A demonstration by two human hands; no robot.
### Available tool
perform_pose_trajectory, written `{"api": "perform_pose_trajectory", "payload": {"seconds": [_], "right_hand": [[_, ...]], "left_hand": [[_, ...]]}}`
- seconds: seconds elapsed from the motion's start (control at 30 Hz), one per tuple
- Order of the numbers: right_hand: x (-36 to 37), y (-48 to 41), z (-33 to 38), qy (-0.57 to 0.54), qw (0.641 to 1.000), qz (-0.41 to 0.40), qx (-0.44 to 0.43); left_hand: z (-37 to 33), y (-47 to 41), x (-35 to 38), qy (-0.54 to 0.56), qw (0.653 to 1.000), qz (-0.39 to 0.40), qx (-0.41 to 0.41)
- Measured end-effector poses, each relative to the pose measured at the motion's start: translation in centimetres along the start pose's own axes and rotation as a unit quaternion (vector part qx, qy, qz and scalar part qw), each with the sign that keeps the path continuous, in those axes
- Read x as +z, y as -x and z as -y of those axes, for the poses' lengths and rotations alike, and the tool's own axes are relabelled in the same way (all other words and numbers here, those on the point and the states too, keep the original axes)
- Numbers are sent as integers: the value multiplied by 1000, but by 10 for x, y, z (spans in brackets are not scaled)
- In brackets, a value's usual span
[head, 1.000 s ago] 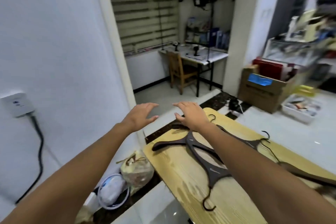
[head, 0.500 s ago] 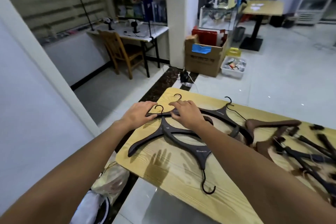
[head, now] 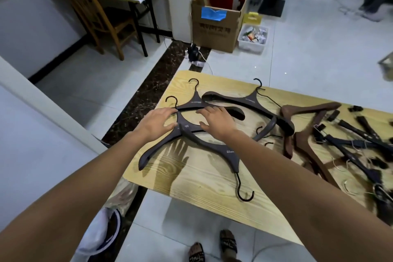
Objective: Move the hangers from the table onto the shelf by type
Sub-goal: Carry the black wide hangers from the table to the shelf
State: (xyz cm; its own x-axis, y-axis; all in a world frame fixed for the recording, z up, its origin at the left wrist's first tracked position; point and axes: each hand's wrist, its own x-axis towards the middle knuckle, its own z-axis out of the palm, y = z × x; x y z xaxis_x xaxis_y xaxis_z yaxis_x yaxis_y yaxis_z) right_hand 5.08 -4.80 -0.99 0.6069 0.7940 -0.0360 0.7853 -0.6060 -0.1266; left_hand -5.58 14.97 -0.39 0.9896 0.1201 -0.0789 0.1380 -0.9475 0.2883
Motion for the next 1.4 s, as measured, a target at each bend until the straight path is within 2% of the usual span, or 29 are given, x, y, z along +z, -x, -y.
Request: {"api": "perform_pose_trajectory", "payload": {"seconds": [0.3,0.6,0.87,1.13,1.27,1.4], "right_hand": [[42,-26,-21,10,997,69,12],[82,-53,-41,41,986,157,24],[104,-67,-39,54,984,167,17],[91,-71,-33,37,984,171,25],[75,-74,-29,38,988,151,21],[56,-76,-25,2,992,109,56]], "left_hand": [[13,-29,28,-8,999,18,-27],[26,-65,42,35,997,-11,-66],[30,-76,42,32,995,-19,-96],[30,-70,29,23,993,-37,-111],[29,-64,16,10,992,-56,-111],[26,-57,-1,1,992,-75,-106]]}}
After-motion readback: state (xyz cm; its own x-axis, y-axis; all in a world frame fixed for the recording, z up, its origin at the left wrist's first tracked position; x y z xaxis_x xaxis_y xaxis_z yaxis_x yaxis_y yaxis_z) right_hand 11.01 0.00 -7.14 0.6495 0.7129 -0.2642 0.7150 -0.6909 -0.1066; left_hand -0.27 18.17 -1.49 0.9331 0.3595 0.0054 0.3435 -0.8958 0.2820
